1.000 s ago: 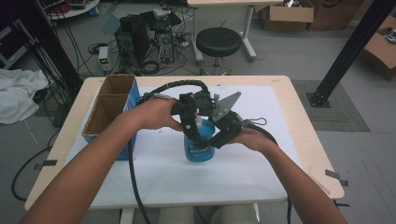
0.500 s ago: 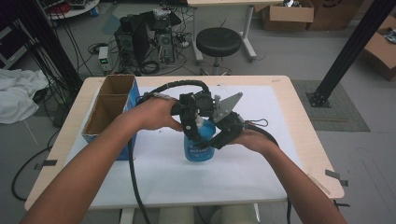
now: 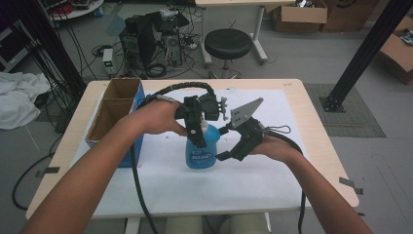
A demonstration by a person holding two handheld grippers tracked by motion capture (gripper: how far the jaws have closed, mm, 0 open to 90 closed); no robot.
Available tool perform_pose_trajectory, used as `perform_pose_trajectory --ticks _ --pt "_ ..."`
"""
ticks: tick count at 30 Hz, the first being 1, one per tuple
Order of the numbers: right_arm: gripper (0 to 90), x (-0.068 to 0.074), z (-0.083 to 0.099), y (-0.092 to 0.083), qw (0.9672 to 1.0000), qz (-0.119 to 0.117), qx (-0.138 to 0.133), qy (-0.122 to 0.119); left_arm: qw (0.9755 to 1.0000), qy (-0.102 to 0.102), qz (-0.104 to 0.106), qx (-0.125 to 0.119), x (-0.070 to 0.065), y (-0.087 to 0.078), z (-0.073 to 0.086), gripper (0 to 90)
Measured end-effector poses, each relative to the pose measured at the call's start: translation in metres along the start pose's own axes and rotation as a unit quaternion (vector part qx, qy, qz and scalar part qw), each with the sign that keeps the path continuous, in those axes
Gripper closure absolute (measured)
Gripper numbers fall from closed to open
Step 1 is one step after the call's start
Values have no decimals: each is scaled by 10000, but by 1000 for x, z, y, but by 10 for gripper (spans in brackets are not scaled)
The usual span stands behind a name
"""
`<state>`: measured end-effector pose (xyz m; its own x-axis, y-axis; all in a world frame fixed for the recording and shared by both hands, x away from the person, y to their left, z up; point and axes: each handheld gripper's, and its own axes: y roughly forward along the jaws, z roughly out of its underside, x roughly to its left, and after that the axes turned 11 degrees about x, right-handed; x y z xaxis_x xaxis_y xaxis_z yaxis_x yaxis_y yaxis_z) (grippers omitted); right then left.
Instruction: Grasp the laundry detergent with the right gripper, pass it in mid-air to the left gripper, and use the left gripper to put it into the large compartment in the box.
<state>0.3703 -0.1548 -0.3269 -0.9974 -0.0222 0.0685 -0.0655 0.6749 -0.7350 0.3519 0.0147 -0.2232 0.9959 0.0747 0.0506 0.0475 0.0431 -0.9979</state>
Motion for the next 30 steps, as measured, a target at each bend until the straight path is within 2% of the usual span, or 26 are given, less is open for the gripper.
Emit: perform_pose_trajectory --ticks 5,7,8,10,11,12,15,16,17,18,19,21,22,23,24,25,26,27,28,30 --pt "167 2 9 -14 9994 122 208 258 9996 -259 -20 -135 4 -6 10 379" --pt "169 3 11 -17 9991 143 274 295 9994 -329 -16 -133 5 -8 11 379" --pt "161 5 14 -24 9983 231 431 331 9992 -371 -41 -135 6 -10 12 379" --pt "161 8 16 -31 9974 313 532 378 9985 -520 -84 -129 8 -14 15 379" --pt "161 8 16 -31 9974 313 532 378 9985 -520 -84 -129 8 -14 15 379" --pt "161 11 19 -38 9962 398 653 414 9978 -656 -76 -109 10 -17 17 379" --pt "161 13 22 -46 9948 469 774 475 9969 -772 -94 -116 12 -19 18 379" --pt "159 14 25 -53 9929 519 917 548 9951 -972 -17 -152 16 -22 21 379" --pt "159 14 25 -53 9929 519 917 548 9951 -972 -17 -152 16 -22 21 379" --pt "162 16 29 -59 9908 573 1071 603 9936 -1116 37 -198 18 -24 23 379" --pt "165 18 31 -62 9899 605 1137 598 9906 -1342 111 -231 22 -29 26 380" --pt "166 21 35 -67 9877 659 1266 643 9872 -1575 116 -220 26 -34 28 379" --pt "166 21 35 -67 9877 659 1266 643 9872 -1575 116 -220 26 -34 28 379" --pt "168 23 39 -73 9850 721 1425 659 9833 -1810 79 -184 30 -41 30 380" --pt "168 24 41 -76 9836 749 1496 679 9808 -1944 49 -152 32 -44 31 380" --pt "167 24 44 -79 9821 770 1564 712 9808 -1944 49 -152 32 -44 31 380" --pt "166 25 46 -81 9809 782 1622 736 9763 -2161 -40 -117 35 -51 33 380" --pt "165 25 48 -84 9795 796 1683 774 9763 -2161 -40 -117 35 -51 33 380" --pt "164 26 50 -87 9782 817 1730 804 9700 -2426 -92 -124 38 -57 37 380" --pt "161 26 53 -92 9759 848 1804 883 9623 -2713 -135 -146 42 -63 41 380"
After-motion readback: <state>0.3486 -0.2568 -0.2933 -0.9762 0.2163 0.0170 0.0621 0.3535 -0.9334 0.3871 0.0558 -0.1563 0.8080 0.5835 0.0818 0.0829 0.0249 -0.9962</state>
